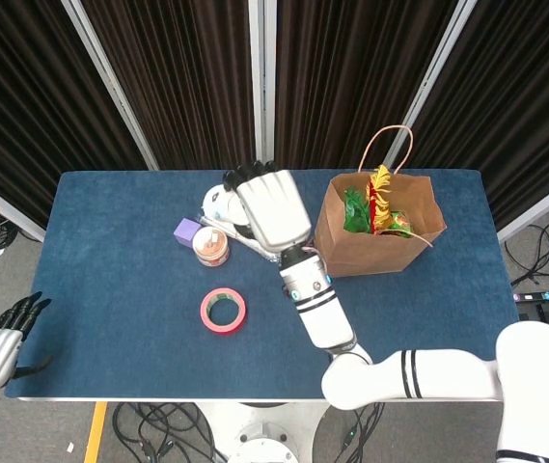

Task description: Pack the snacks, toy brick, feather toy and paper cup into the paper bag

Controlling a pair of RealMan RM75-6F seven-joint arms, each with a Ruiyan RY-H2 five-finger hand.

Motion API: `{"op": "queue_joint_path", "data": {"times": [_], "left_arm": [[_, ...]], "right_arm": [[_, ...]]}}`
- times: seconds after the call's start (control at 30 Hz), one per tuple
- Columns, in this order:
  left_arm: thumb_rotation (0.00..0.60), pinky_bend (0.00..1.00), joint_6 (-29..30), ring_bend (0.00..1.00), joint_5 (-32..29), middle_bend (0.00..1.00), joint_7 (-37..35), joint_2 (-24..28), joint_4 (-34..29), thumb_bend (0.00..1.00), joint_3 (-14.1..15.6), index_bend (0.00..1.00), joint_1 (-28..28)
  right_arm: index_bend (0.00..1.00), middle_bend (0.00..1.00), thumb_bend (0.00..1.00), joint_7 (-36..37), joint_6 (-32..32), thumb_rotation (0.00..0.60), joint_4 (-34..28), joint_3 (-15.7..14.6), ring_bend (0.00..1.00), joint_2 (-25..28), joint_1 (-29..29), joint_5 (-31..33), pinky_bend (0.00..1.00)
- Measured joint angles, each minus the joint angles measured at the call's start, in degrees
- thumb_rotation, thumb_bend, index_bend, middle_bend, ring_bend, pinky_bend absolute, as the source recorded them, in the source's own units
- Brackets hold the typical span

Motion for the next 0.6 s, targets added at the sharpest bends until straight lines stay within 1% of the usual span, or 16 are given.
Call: {"op": "queue_joint_path", "data": {"times": [0.13, 0.23, 0.4, 0.6], "left_arm": [[0.6, 0.17, -0.1, 0.02, 0.2, 0.09, 0.5, 0.0, -0.4, 0.26, 0.1, 0.14, -0.2], [0.6, 0.17, -0.3, 0.02, 0.3, 0.09, 0.9, 0.0, -0.7, 0.26, 0.1, 0.14, -0.4], [0.6, 0.17, -0.4, 0.02, 0.6, 0.09, 1.6, -0.1, -1.4, 0.26, 0.3, 0.14, -0.6], [0.6, 0.17, -0.5, 0.02, 1.0, 0.09, 2.6, -0.4, -2.1, 0.26, 0.4, 0.14, -0.9]], "right_arm": [[0.53, 0.5, 0.08, 2.1, 4.6, 0.6, -0.4, 1.1, 0.41, 3.5, -2.2, -6.3, 0.47], [0.53, 0.5, 0.09, 2.5, 6.3, 0.6, -0.7, 1.7, 0.41, 6.9, -4.2, -8.2, 0.47], [0.53, 0.51, 0.09, 1.4, 7.7, 0.6, -2.0, 1.9, 0.41, 12.3, -7.9, -8.4, 0.47], [0.53, 0.51, 0.09, -2.3, 7.8, 0.6, -4.2, 0.0, 0.41, 18.8, -12.5, -6.6, 0.47]]}}
